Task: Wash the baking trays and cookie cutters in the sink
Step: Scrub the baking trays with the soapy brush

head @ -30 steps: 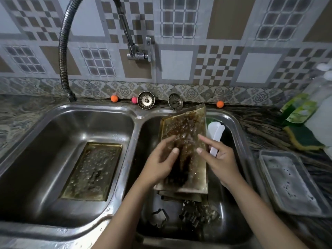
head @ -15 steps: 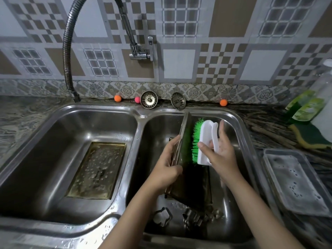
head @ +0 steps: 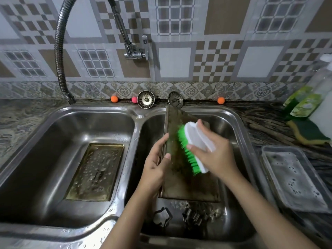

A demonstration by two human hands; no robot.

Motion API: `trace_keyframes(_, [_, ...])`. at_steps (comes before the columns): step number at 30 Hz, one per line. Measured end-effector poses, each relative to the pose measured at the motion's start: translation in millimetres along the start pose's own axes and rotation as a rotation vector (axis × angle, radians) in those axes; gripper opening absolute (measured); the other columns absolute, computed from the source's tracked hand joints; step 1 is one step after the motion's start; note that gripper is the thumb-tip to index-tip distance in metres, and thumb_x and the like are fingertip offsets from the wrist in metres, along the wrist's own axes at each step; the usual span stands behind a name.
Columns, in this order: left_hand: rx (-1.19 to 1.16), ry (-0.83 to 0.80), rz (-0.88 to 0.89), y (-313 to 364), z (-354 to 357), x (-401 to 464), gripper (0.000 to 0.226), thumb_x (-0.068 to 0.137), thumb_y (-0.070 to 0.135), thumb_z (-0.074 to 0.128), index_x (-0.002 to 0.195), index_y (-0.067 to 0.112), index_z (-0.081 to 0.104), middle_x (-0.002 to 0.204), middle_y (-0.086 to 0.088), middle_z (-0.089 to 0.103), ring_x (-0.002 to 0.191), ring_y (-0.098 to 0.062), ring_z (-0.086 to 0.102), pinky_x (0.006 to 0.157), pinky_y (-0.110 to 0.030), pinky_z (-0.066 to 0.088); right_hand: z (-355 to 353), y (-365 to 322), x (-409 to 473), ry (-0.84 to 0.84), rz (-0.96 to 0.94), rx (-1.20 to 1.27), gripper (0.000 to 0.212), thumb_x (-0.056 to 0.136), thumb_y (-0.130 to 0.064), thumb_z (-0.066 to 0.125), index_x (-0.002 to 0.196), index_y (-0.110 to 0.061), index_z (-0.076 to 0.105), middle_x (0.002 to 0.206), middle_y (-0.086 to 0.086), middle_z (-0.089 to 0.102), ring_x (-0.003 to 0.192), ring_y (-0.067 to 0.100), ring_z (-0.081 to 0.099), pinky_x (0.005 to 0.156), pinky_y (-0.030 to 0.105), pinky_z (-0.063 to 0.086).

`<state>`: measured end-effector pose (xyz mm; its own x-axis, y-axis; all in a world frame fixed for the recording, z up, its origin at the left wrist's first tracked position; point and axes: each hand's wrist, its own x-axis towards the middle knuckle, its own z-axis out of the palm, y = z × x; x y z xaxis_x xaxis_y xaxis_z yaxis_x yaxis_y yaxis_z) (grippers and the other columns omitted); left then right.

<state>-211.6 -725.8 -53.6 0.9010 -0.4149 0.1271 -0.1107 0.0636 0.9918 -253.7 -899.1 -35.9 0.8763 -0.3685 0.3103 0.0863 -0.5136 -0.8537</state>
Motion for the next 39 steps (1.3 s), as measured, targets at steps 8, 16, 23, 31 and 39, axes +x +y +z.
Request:
trace_keyframes(8, [-0.152, 0.087, 0.029, -0.6, -5.2, 16.6, 0.050, 0.085, 0.010, 0.050, 0.133, 0.025, 0.046, 0.141, 0.005, 0.049, 0.133, -0.009, 0.043, 0.109, -0.025, 0.035, 19.0, -18.3, -27.0, -0.080, -0.096, 0.029, 0.080, 0.075, -0.032, 0.079, 0.140, -0.041, 0.034, 0.125, -0.032, 0.047, 0.112, 0.001, 0.060, 0.090, 0.018, 0.051])
trace_keyframes(16, [-0.119, -0.013, 0.115, 6.0, 7.6, 21.8, 0.047, 0.087, 0.011, 0.052, 0.133, 0.020, 0.045, 0.136, 0.010, 0.055, 0.130, -0.008, 0.046, 0.110, -0.029, 0.036, 12.3, -28.7, 16.6, 0.101, -0.042, -0.039, 0.077, 0.078, -0.034, 0.076, 0.144, -0.025, 0.037, 0.124, -0.010, 0.057, 0.092, -0.005, 0.055, 0.073, 0.001, 0.044])
trace_keyframes(23, [-0.148, -0.028, 0.082, 10.3, -10.8, 23.2, 0.048, 0.086, 0.013, 0.053, 0.133, 0.023, 0.048, 0.139, 0.006, 0.053, 0.130, -0.020, 0.048, 0.111, -0.054, 0.032, -6.8, 16.4, 32.3, 0.155, 0.098, -0.113, 0.072, 0.080, -0.022, 0.076, 0.142, -0.011, 0.040, 0.113, -0.001, 0.065, 0.096, 0.009, 0.062, 0.070, -0.006, 0.037])
trace_keyframes(31, [-0.178, 0.047, 0.045, 12.2, -18.0, 40.0, 0.050, 0.084, 0.008, 0.050, 0.133, 0.016, 0.047, 0.138, -0.003, 0.053, 0.130, -0.018, 0.048, 0.110, -0.037, 0.038, 23.0, -14.0, -1.8, -0.012, -0.057, -0.077, 0.075, 0.080, -0.035, 0.074, 0.143, -0.017, 0.038, 0.107, -0.006, 0.066, 0.080, -0.001, 0.061, 0.069, 0.008, 0.049])
trace_keyframes(39, [0.003, -0.110, 0.028, -0.2, 4.9, 16.4, 0.047, 0.086, 0.008, 0.049, 0.131, 0.022, 0.049, 0.139, 0.007, 0.051, 0.133, -0.005, 0.041, 0.110, -0.025, 0.031, 4.2, -11.0, 42.6, 0.159, 0.038, -0.106, 0.073, 0.083, -0.031, 0.073, 0.144, -0.010, 0.038, 0.097, 0.000, 0.067, 0.075, 0.001, 0.057, 0.061, 0.002, 0.040])
